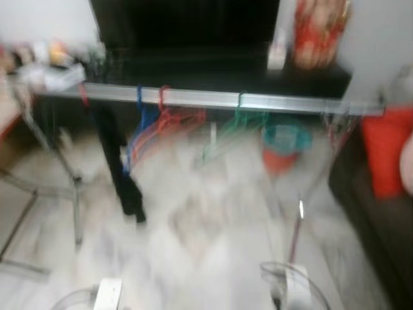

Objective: Hang hanger

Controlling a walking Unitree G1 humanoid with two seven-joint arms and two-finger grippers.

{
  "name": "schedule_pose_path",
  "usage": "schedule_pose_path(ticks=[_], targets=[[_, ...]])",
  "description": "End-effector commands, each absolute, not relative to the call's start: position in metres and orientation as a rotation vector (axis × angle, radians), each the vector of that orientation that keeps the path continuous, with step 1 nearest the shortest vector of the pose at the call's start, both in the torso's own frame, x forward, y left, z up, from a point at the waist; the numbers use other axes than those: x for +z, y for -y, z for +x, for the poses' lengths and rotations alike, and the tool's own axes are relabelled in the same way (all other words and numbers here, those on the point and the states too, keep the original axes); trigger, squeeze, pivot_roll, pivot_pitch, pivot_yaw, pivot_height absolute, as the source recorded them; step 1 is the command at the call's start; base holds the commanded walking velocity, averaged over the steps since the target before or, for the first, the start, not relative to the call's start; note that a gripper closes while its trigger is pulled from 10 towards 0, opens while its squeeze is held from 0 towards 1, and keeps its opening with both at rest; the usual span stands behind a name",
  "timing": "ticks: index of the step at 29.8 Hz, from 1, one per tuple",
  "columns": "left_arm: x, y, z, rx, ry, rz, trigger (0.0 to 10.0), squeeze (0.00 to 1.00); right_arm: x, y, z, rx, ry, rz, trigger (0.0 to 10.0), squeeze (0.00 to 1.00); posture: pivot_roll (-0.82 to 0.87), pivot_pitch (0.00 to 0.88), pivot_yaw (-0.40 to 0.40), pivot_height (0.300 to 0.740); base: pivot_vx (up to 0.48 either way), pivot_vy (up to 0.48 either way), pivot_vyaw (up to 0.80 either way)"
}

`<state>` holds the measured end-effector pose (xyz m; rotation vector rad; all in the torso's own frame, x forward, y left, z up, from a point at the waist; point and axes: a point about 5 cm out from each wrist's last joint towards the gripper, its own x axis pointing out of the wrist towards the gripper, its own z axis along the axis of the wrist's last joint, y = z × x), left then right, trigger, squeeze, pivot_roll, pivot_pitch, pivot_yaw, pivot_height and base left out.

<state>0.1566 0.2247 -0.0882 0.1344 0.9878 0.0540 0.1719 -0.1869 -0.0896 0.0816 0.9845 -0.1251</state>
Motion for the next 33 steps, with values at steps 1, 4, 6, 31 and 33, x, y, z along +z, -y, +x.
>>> schedule_pose_path(ticks=[1,4,6,31,33], targets=[[-0.087,-0.228,0.158,0.052,-0.993,0.157,10.0,0.0,-0.088,0.181,0.178,-0.116,-0.968,0.095,10.0,0.0,0.0,0.0,0.002,0.74,0.0,0.0,0.0],[-0.087,-0.224,0.161,0.046,-0.99,0.156,10.0,0.0,-0.088,0.181,0.178,-0.117,-0.965,0.097,10.0,0.0,0.0,0.0,0.002,0.74,0.0,0.0,0.0],[-0.087,-0.222,0.162,0.043,-0.989,0.156,10.0,0.0,-0.088,0.181,0.178,-0.119,-0.965,0.097,10.0,0.0,0.0,0.0,0.002,0.74,0.0,0.0,0.0],[-0.087,-0.217,0.164,0.031,-0.982,0.181,10.0,0.0,-0.088,0.18,0.177,-0.108,-0.984,0.087,10.0,0.0,0.0,0.0,0.001,0.74,0.0,-0.102,-0.56],[-0.087,-0.217,0.164,0.02,-0.98,0.19,10.0,0.0,-0.088,0.18,0.177,-0.107,-0.985,0.087,10.0,0.0,0.0,0.0,0.002,0.74,0.0,0.0,-0.79]])
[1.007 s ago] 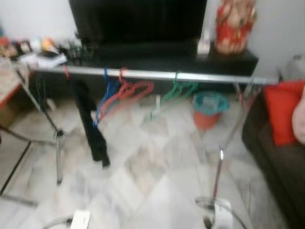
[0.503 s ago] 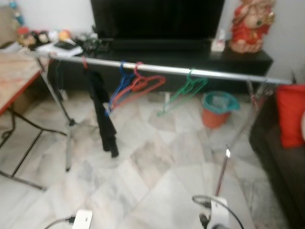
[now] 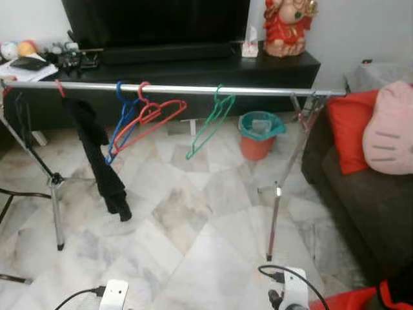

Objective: Hang hanger

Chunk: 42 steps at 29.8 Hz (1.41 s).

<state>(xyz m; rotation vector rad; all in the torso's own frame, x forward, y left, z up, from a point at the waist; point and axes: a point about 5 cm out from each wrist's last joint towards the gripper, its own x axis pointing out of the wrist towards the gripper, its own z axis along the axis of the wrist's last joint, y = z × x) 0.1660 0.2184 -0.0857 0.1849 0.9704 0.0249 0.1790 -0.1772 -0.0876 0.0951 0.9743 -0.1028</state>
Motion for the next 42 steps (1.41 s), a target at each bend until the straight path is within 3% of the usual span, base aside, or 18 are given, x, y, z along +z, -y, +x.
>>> schedule_pose_path(ticks=[1,26,42], targets=[[-0.087,-0.218,0.165,0.013,-0.979,0.202,10.0,0.0,-0.088,0.18,0.177,-0.107,-0.985,0.087,10.0,0.0,0.0,0.0,0.002,0.74,0.0,0.0,-0.79],[-0.085,-0.217,0.169,0.008,-0.962,0.193,10.0,0.0,-0.089,0.179,0.176,-0.092,-0.99,0.087,10.0,0.0,0.0,0.0,0.004,0.74,0.0,-0.05,-0.77],[-0.085,-0.211,0.171,-0.054,-0.964,0.214,10.0,0.0,-0.089,0.178,0.176,-0.082,-0.995,0.086,10.0,0.0,0.01,0.0,0.005,0.74,0.0,0.0,-0.03]])
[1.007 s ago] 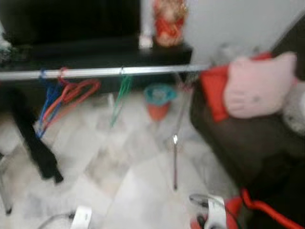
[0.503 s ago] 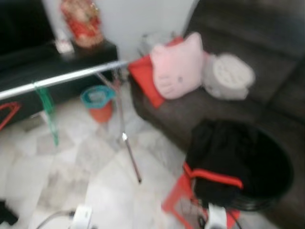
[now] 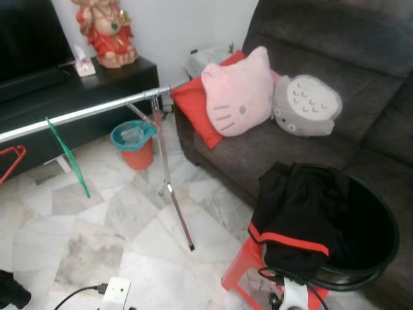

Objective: Hang hanger

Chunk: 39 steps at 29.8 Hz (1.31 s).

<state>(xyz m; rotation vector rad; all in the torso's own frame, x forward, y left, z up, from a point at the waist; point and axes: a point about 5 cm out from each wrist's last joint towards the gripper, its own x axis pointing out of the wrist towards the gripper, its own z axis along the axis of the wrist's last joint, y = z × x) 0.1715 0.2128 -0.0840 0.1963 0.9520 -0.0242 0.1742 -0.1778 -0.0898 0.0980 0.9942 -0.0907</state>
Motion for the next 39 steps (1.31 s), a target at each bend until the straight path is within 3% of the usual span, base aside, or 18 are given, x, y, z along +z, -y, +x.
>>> schedule_pose_path(ticks=[1,16,27,34,39], targets=[[-0.0849,-0.2107,0.1709,-0.056,-0.965,0.214,10.0,0.0,-0.089,0.178,0.1761,-0.082,-0.996,0.086,10.0,0.0,0.01,0.0,0.005,0.74,0.0,0.0,0.0],[-0.0856,-0.2038,0.1713,-0.102,-0.958,0.234,10.0,0.0,-0.0891,0.178,0.1758,-0.091,-0.994,0.09,10.0,0.0,0.01,0.0,0.005,0.74,0.0,0.081,0.0],[-0.0858,-0.2024,0.1712,-0.109,-0.956,0.241,10.0,0.0,-0.089,0.1773,0.1761,-0.082,-0.993,0.092,10.0,0.0,0.01,0.0,0.007,0.74,0.0,0.281,-0.55],[-0.0852,-0.203,0.1719,-0.123,-0.95,0.251,10.0,0.0,-0.0892,0.1771,0.176,-0.084,-0.998,0.089,10.0,0.0,0.01,0.0,0.007,0.74,0.0,0.0,0.0],[-0.0845,-0.2034,0.1727,-0.126,-0.942,0.253,10.0,0.0,-0.0891,0.1765,0.1763,-0.079,-0.996,0.093,10.0,0.0,0.01,0.0,0.009,0.74,0.0,0.0,-0.67]])
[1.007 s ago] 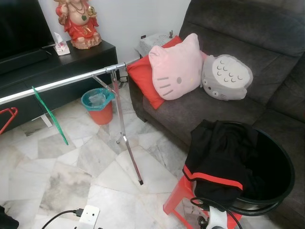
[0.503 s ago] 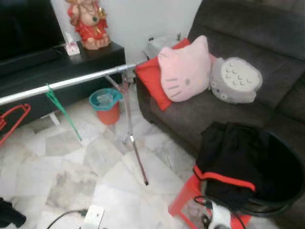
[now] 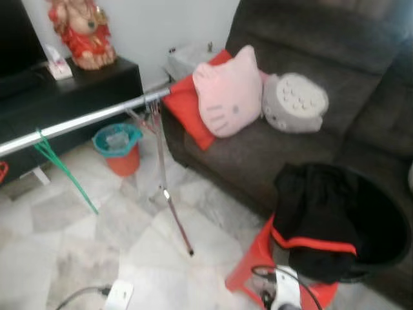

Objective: Hang hanger

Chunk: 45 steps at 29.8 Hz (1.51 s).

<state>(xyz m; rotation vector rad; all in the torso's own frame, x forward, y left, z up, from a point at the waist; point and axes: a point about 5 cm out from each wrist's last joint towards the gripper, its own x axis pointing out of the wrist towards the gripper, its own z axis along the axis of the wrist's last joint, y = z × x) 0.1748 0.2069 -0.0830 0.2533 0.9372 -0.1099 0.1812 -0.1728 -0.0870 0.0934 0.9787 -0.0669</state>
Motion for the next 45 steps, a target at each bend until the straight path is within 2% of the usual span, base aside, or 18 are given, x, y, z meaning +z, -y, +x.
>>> schedule_pose_path(ticks=[1,26,38,45], targets=[[-0.0845,-0.2034,0.1728,-0.127,-0.942,0.253,10.0,0.0,-0.0891,0.1765,0.1763,-0.079,-0.996,0.094,10.0,0.0,0.01,0.0,0.009,0.74,0.0,0.0,-0.69],[-0.0838,-0.21,0.1717,-0.113,-0.942,0.273,10.0,0.0,-0.0889,0.1756,0.1768,-0.078,-0.995,0.093,10.0,0.0,0.01,0.0,0.01,0.74,0.0,0.0,-0.67],[-0.0844,-0.2115,0.1695,-0.119,-0.946,0.29,10.0,0.0,-0.0889,0.1762,0.1765,-0.089,-0.99,0.099,10.0,0.0,0.01,0.0,0.009,0.74,0.0,0.0,0.0],[-0.0851,-0.2092,0.1691,-0.119,-0.947,0.29,10.0,0.0,-0.0888,0.1761,0.1766,-0.088,-0.988,0.1,10.0,0.0,0.01,0.0,0.009,0.74,0.0,-0.429,-0.69]])
